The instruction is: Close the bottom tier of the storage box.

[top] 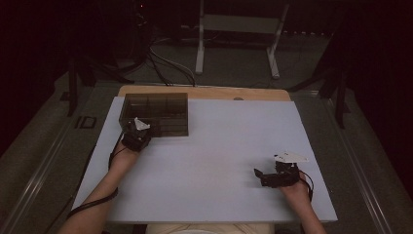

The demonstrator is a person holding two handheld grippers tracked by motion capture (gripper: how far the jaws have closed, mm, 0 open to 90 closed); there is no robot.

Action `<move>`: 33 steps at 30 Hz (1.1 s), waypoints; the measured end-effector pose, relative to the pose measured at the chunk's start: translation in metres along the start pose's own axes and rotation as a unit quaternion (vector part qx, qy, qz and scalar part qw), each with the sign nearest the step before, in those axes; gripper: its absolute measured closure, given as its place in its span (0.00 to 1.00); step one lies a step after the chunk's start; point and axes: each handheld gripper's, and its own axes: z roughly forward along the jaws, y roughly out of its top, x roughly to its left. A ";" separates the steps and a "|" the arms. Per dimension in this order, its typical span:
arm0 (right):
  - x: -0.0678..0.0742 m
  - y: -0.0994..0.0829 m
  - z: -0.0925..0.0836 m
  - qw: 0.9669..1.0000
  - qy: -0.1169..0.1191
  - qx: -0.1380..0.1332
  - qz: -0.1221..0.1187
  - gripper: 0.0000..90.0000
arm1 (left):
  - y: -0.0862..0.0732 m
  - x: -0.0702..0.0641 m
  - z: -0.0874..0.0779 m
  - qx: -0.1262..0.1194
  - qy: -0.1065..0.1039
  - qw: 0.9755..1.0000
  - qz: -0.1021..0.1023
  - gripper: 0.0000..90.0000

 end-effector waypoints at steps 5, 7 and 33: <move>0.000 0.000 0.001 1.000 0.001 0.001 0.000 0.03 | 0.000 0.000 0.000 -0.001 0.000 1.000 0.003 1.00; 0.000 0.000 0.001 1.000 0.001 0.001 0.000 0.03 | -0.001 0.001 0.000 -0.002 -0.003 1.000 0.001 1.00; -0.001 0.000 -0.002 1.000 -0.003 -0.001 -0.001 0.03 | -0.003 -0.006 -0.015 -0.001 -0.022 1.000 -0.005 0.91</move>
